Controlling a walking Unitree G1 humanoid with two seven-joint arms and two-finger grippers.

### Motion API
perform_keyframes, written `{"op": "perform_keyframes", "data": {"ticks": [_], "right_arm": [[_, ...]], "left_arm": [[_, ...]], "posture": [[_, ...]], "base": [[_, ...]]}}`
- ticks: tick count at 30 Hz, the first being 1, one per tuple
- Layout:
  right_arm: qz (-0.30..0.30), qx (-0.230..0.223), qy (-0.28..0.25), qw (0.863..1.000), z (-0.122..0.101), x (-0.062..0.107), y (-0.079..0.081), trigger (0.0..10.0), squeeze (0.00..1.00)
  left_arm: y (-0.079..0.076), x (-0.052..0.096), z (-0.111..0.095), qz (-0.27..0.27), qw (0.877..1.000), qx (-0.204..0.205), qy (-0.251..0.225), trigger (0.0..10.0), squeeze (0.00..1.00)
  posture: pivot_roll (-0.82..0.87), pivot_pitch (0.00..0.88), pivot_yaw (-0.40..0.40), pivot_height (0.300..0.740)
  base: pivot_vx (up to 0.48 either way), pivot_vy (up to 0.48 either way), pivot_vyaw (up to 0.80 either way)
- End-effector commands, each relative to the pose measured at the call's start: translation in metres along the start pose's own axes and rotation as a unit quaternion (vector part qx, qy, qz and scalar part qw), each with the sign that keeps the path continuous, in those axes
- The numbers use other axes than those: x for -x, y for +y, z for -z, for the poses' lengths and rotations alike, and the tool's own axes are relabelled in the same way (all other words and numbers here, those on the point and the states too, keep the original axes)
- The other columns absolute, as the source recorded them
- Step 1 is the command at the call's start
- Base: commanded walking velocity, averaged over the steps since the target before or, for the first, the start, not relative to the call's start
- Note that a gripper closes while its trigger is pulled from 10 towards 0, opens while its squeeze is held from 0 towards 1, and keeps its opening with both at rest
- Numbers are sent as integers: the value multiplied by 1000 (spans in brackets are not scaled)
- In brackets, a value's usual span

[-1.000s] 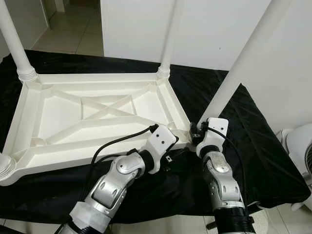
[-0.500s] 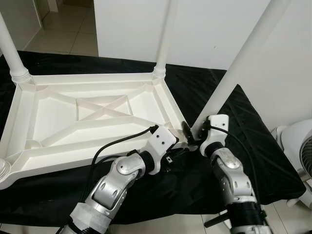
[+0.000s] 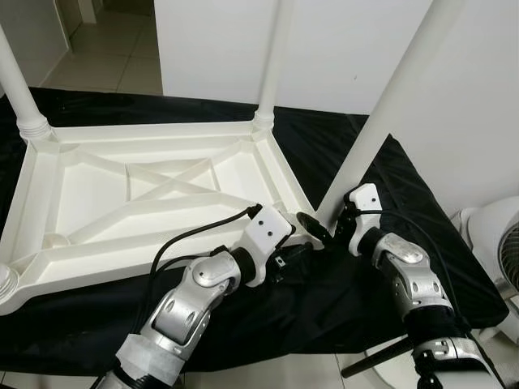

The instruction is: Building children table

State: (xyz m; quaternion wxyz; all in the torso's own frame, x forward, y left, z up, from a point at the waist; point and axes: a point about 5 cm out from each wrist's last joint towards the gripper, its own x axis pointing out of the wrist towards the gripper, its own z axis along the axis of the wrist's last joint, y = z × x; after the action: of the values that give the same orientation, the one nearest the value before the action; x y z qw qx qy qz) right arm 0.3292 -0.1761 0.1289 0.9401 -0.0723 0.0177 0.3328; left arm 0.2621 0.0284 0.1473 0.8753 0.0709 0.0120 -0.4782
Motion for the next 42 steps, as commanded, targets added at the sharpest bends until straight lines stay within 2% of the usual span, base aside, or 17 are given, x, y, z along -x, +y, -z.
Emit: {"op": "perform_keyframes", "data": {"ticks": [1,3,4,5,15,17,21,24,26,29,30,31,32,33,35,39,42], "right_arm": [[-12,15,10,1000,1,-2,-3,8588,0],[-12,15,10,1000,1,-2,-3,8588,0],[-20,18,15,1000,3,-3,-5,2510,0],[-29,19,20,999,6,-3,-5,0,0],[-42,7,22,999,16,-2,-3,0,0],[-22,-7,20,1000,19,-1,-1,10000,0],[19,-24,18,999,20,-3,-2,10000,0],[129,-40,24,990,21,-5,1,10000,0],[151,-49,24,987,21,-5,2,10000,0],[253,-73,23,965,20,-2,5,10000,0],[322,-61,30,944,19,4,8,10000,0],[322,-61,30,944,19,4,8,10000,0],[352,-72,34,933,19,6,12,10000,0],[352,-72,34,933,19,6,12,10000,0],[409,-90,45,907,15,11,31,10000,0],[409,-99,45,906,11,9,42,10000,0],[374,-109,34,920,4,6,46,10000,0]], "left_arm": [[-2,0,-2,7,1000,1,-1,10000,0],[-2,0,-2,7,1000,1,-1,10000,0],[-2,0,-2,6,1000,1,-1,10000,0],[-1,1,-2,4,1000,1,0,10000,0],[-1,2,-3,2,1000,0,0,10000,0],[-2,2,-3,3,1000,0,0,10000,0],[-2,2,-3,4,1000,1,0,10000,0],[-4,3,-3,7,1000,4,1,10000,0],[-5,3,-2,8,1000,4,1,10000,0],[-6,3,-2,10,1000,6,2,10000,0],[-7,3,-1,12,1000,7,3,10000,0],[-7,3,-1,12,1000,7,3,10000,0],[-7,4,-1,12,1000,7,3,10000,0],[-7,4,-1,12,1000,7,3,10000,0],[-9,3,-1,14,1000,9,3,10000,0],[-9,3,-1,15,1000,10,3,10000,0],[-11,3,-1,20,1000,9,4,10000,0]], "posture": [[135,0,-106,740],[135,0,-106,740],[138,0,-108,740],[142,0,-109,740],[142,0,-105,740],[140,0,-104,740],[140,0,-106,740],[134,5,-103,740],[134,5,-103,740],[132,10,-105,740],[131,11,-105,740],[131,11,-105,740],[131,11,-105,740],[131,11,-105,740],[131,13,-104,740],[131,13,-104,740],[123,14,-101,740]], "base": [[0,0,0],[0,0,0],[0,0,0],[0,0,0],[0,0,0],[0,0,0],[0,0,0],[0,0,0],[0,0,0],[0,0,0],[0,0,0],[0,0,0],[0,0,0],[0,0,0],[0,0,0],[0,0,0],[0,0,0]]}}
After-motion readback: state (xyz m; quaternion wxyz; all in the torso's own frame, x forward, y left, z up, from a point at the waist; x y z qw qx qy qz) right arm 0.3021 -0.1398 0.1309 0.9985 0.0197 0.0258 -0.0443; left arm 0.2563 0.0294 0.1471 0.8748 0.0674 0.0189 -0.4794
